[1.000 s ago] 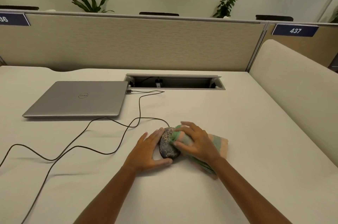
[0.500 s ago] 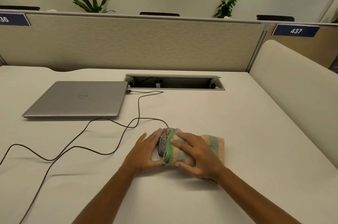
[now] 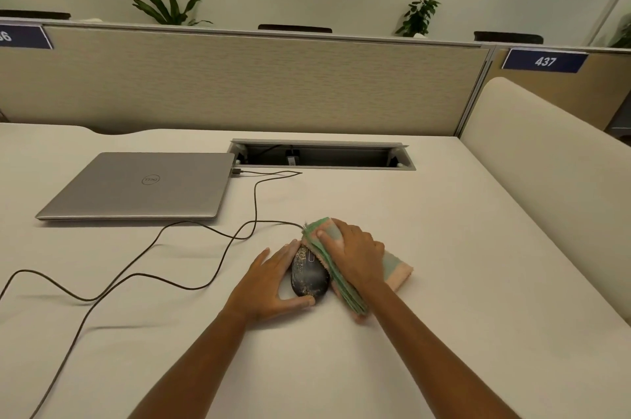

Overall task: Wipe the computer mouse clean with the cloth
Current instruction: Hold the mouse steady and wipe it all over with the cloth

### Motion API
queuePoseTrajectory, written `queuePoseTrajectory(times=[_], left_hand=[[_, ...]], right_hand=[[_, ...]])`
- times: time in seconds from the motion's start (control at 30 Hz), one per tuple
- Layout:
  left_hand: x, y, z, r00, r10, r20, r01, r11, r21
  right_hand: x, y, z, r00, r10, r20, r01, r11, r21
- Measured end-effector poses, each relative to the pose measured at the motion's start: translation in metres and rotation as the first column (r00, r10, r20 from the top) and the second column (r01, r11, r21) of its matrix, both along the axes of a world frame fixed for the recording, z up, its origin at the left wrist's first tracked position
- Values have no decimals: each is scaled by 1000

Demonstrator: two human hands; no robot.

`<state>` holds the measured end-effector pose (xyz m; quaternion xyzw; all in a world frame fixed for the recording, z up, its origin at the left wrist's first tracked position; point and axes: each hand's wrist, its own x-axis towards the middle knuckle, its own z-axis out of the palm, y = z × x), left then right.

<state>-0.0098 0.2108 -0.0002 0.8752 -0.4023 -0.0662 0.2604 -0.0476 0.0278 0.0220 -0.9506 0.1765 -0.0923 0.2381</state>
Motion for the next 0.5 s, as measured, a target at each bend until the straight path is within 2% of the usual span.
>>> queuePoseTrajectory(times=[0.13, 0.23, 0.33, 0.4, 0.5], left_hand=[[2, 0, -3, 1000, 3, 2, -3, 1000, 0], [2, 0, -4, 1000, 0, -4, 0, 1000, -11], [5, 1, -7, 1000, -25, -5, 25, 1000, -3], [7, 1, -8, 1000, -31, 1, 31, 999, 15], [5, 1, -6, 1000, -13, 15, 13, 1000, 16]], right_hand=[[-25, 3, -3, 972, 214, 96, -205, 974, -99], [-47, -5, -10, 871, 426, 243, -384, 901, -201], [-63, -15, -18, 766, 592, 251, -506, 796, -332], [-66, -20, -18, 753, 619, 223, -536, 774, -336], [-56, -24, -16, 804, 555, 212, -487, 821, -299]])
